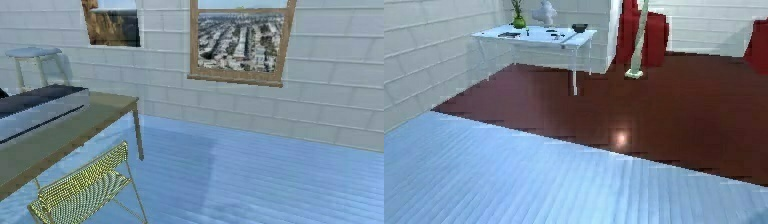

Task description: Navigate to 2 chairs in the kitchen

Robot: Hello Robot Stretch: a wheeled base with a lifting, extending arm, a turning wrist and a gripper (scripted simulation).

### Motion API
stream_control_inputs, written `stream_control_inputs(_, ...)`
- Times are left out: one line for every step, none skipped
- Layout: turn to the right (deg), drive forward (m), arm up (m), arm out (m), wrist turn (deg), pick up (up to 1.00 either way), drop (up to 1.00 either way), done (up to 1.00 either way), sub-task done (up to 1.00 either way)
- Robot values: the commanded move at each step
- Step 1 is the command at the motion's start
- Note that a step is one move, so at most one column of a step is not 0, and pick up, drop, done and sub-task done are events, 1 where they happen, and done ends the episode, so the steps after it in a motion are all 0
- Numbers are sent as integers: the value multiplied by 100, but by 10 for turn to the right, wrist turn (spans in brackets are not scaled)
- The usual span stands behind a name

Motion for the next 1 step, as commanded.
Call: stream_control_inputs(0,100,0,0,0,0,0,0,0)
